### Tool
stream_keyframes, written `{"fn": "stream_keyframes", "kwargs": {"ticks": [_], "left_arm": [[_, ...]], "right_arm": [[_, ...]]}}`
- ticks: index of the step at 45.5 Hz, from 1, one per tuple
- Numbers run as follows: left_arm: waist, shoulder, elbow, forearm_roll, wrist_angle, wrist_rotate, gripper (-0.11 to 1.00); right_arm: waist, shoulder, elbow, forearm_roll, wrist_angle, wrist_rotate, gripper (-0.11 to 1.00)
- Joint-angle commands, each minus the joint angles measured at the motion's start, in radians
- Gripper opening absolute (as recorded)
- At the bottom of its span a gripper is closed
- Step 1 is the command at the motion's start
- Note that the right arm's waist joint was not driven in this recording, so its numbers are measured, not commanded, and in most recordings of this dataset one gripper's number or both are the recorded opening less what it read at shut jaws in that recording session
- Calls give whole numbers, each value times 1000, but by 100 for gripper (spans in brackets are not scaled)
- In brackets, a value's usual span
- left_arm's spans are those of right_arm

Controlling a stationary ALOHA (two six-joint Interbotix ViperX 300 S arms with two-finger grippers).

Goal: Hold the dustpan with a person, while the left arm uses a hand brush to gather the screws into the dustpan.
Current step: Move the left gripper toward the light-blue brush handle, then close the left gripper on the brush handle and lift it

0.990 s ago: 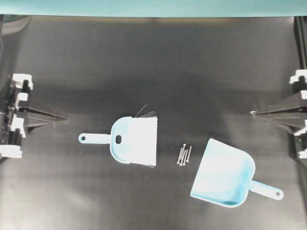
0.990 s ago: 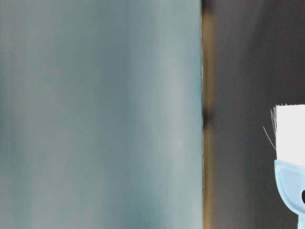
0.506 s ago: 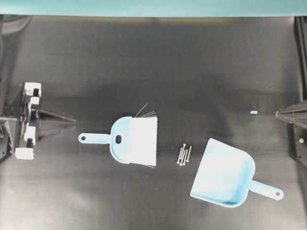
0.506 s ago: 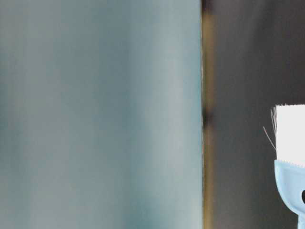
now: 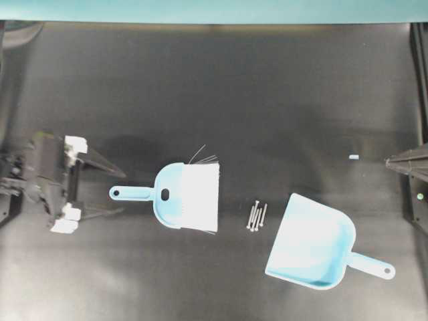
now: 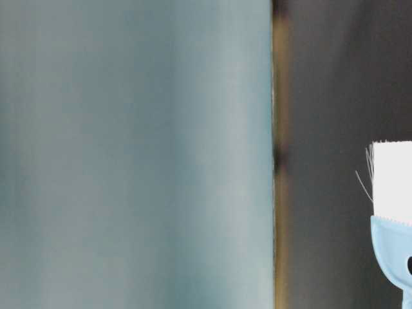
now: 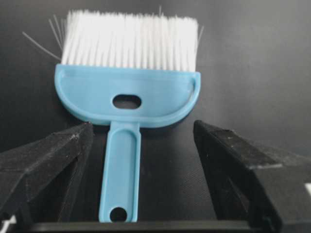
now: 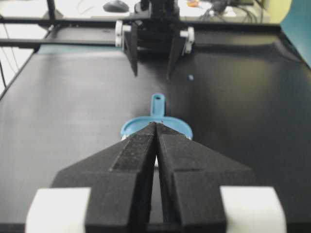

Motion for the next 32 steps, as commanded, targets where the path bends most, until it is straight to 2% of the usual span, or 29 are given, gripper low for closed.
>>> {"fn": "stream_keyframes", "kwargs": {"ticks": [1, 14, 32], "left_arm": [[-2, 104, -40, 3, -44, 2, 81], [11, 276, -115, 3, -28, 9, 81], [20, 365, -166, 3, -3, 17, 80]], "right_arm": [[0, 5, -5, -2, 3, 5, -1], [0, 3, 2, 0, 18, 8, -1], [0, -2, 9, 0, 20, 8, -1]]}}
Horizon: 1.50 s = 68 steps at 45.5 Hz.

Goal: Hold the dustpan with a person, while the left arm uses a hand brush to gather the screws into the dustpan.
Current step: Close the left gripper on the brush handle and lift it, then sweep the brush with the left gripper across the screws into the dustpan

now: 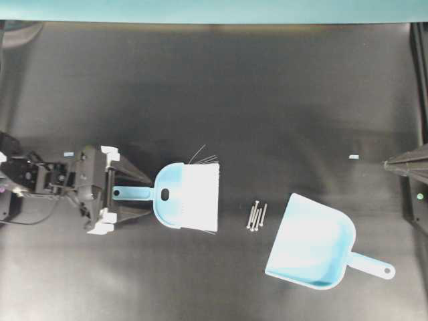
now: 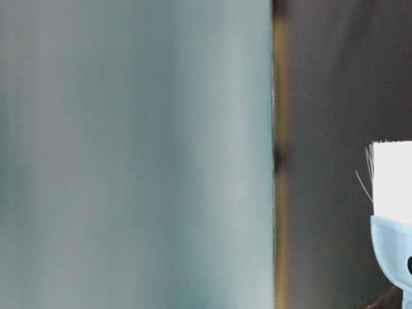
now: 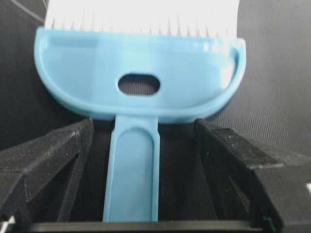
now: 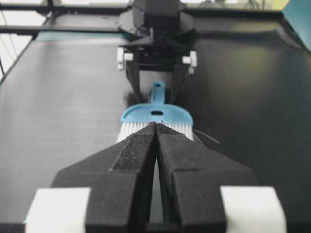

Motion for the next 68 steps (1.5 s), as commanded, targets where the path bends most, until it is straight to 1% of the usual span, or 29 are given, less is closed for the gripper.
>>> {"fn": "stream_keyframes", "kwargs": {"ticks": [1, 6, 9, 13, 15, 16, 18, 23, 28, 30, 34, 41, 46, 51, 54, 58, 63, 68], "left_arm": [[-2, 18, -14, 3, 28, 0, 80], [-5, 18, -23, 3, 75, -2, 77], [-8, 17, -28, 3, 104, -3, 71], [-20, 15, -32, 3, 137, -2, 56], [-25, 11, -35, 3, 143, -2, 42], [-25, 8, -35, 3, 146, 0, 36], [-25, -2, -40, 3, 147, 0, 30], [-23, -37, -51, 3, 155, 3, 30], [-21, -91, -78, 3, 225, 5, 30], [-21, -117, -92, 3, 276, 6, 30], [-21, -183, -133, 3, 417, 18, 30], [-17, -285, -230, 3, 655, 41, 30], [-14, -342, -291, 3, 805, 84, 30], [-8, -394, -357, 3, 988, 153, 30], [-3, -416, -390, 3, 1071, 186, 30], [5, -431, -422, 3, 1154, 212, 30], [5, -430, -459, 3, 1230, 247, 30], [8, -397, -522, 3, 1335, 305, 30]], "right_arm": [[0, 3, -5, 0, -2, 8, -1], [0, -8, -8, 0, 17, -8, -1], [0, -17, -9, 0, 26, -9, -1], [0, -31, -6, 0, 57, -8, -1], [0, -35, 2, 0, 83, -2, -1], [0, -37, 6, 0, 95, -3, -1], [0, -40, 17, -2, 114, -11, -1], [0, -46, 46, -15, 135, -15, -1], [0, -44, 58, -25, 133, -21, -1], [0, -44, 60, -25, 132, -23, -1], [0, -46, 74, -25, 123, -26, -1], [0, -46, 100, -26, 98, -29, -1], [0, -46, 112, -26, 87, -29, -1], [0, -46, 112, -26, 87, -29, -1], [0, -46, 112, -26, 87, -29, -1], [0, -46, 112, -25, 86, -29, -1], [0, -48, 112, -25, 87, -29, -1], [0, -48, 114, -25, 87, -29, -1]]}}
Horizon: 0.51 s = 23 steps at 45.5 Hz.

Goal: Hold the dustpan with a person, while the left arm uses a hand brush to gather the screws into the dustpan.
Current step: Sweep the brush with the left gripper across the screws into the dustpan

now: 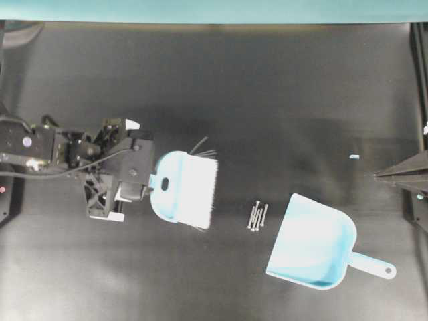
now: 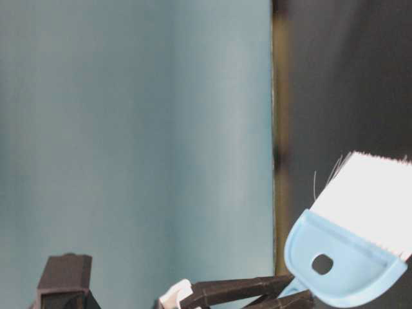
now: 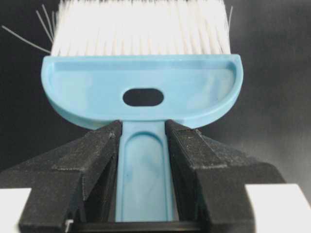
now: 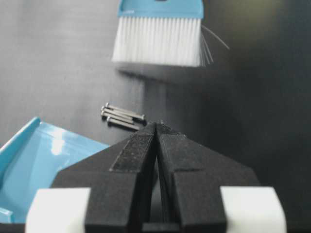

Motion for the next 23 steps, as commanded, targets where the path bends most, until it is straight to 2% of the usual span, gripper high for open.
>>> {"fn": "stream_keyframes", "kwargs": {"ticks": [1, 12, 17, 23], "left_arm": [[2, 20, -78, 3, 94, 41, 30], [5, 106, -218, 3, 314, 114, 30], [5, 140, -273, 3, 357, 129, 30], [6, 170, -318, 3, 354, 130, 30]], "right_arm": [[0, 3, -3, -2, -9, -6, -1], [0, 2, -5, -3, -9, -6, 0], [0, 0, -5, -3, -9, -6, -1], [0, 0, -3, -2, -9, -6, -1]]}}
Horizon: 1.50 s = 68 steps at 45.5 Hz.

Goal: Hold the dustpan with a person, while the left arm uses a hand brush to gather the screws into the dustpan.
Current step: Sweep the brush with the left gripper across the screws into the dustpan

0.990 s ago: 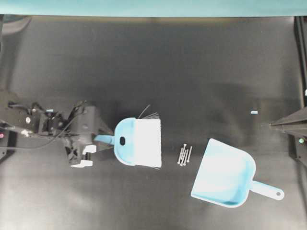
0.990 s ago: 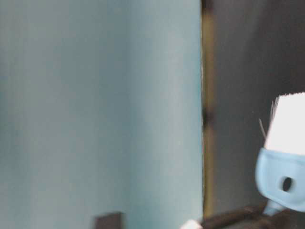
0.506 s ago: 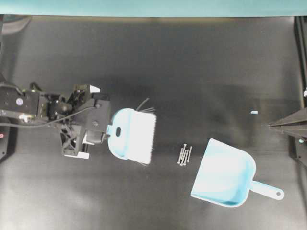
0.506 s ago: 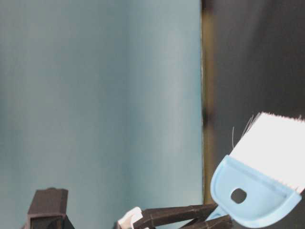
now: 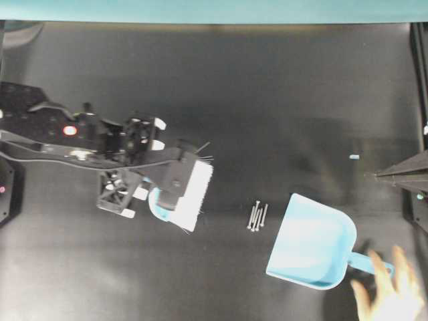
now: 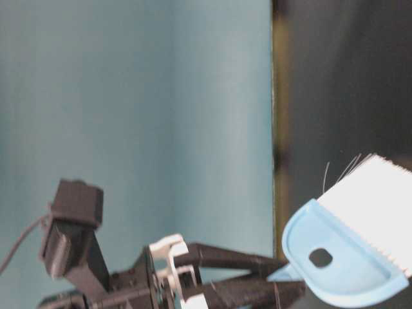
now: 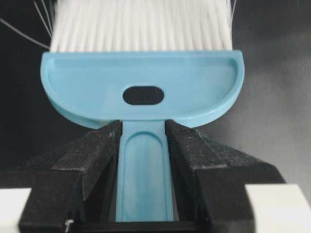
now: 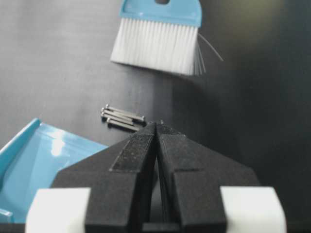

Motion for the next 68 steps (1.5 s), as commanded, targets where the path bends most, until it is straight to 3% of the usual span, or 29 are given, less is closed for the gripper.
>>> {"fn": "stream_keyframes", "kwargs": {"ticks": [1, 33, 46, 59, 68], "left_arm": [[3, 12, -46, 3, -6, 0, 30], [-37, 219, -123, 3, -259, 2, 30], [-84, 336, -227, 3, -428, 0, 30], [-98, 451, -350, 3, -466, 21, 30], [-103, 446, -365, 3, -486, 21, 30]], "right_arm": [[0, 5, -6, -2, -9, -8, -1], [0, 3, -5, -2, -9, -8, -1], [0, 3, -5, -2, -9, -8, -1], [0, 2, -5, -2, -9, -8, -1], [0, 0, -5, -3, -9, -8, -1]]}}
